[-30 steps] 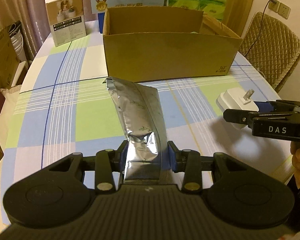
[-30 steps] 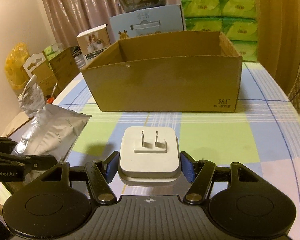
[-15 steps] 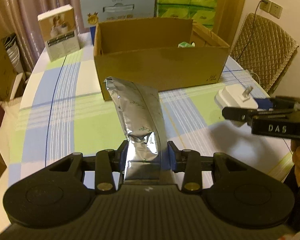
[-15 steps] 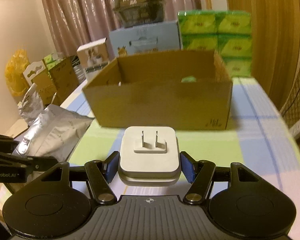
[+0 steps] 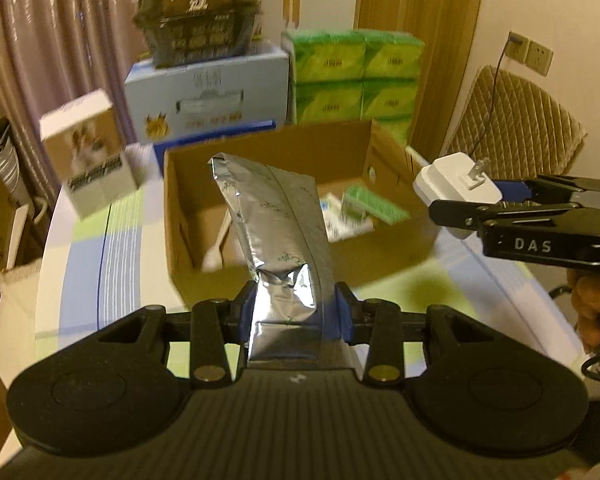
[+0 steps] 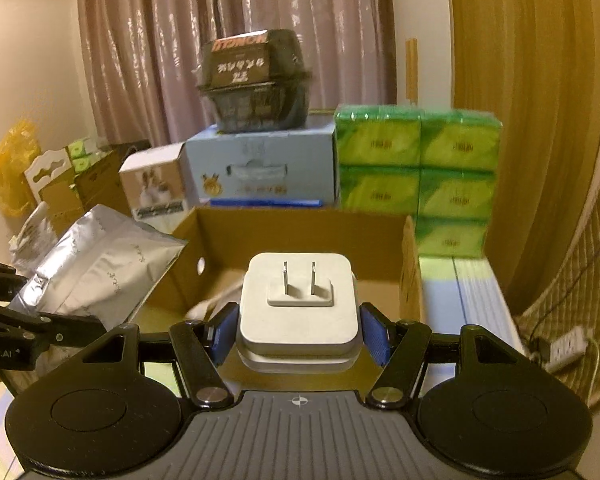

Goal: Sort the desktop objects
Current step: 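Carry the foil bag and plug over the cardboard box with both tools, then lower both items into the box and open both tools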

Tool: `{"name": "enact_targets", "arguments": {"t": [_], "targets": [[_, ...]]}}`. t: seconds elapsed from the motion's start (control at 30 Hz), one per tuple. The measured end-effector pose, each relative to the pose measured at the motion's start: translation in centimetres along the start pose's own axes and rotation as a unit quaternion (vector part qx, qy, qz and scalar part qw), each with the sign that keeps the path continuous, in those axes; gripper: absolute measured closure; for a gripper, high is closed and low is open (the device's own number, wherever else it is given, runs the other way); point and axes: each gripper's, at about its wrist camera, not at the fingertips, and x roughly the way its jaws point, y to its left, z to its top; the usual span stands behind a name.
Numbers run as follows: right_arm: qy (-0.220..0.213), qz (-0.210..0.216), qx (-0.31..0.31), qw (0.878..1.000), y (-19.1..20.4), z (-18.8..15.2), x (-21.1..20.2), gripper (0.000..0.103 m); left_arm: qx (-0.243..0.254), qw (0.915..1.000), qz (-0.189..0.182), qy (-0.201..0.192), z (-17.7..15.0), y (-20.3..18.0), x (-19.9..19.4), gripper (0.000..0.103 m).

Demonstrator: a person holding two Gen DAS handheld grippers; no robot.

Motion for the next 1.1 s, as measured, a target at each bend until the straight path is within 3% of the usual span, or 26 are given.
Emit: {"name": "enact_targets", "arguments": {"t": [0.2,0.5,0.57,0.77,0.97,1.1], "targets": [[0.003,-0.002,0.001,1.0,-1.3,3.0,4.2,0.042,-0.012,0.9999,-0.004,-0.002,4.7,1.8,3.7,0.068],[0.022,0.002,0.01,1.0,-2.5,3.8,10.8,0.042,-0.035,0.9994,0.002,0.005,7.8,4.6,10.2,0.068],[0.028,0.003,0.014,0.999,-2.6,3.5,12.1,0.042,-0.046,0.9989,0.005,0.0,8.0,5.3,10.8,0.058],[0.038,0.017,0.014,0.999,-2.1,2.7,14.0,0.041,-0.063,0.9978,0.007,-0.017,6.9,6.8,10.6,0.055],[0.027,0.016,0.035,0.999,-1.9,2.9,13.0,0.033,-0.064,0.9975,0.017,-0.024,5.0,7.2,8.6,0.046],[0.028,0.008,0.048,0.998,-1.9,2.7,10.3,0.018,-0.073,0.9965,0.019,-0.037,3.9,6.7,6.4,0.031]]}}
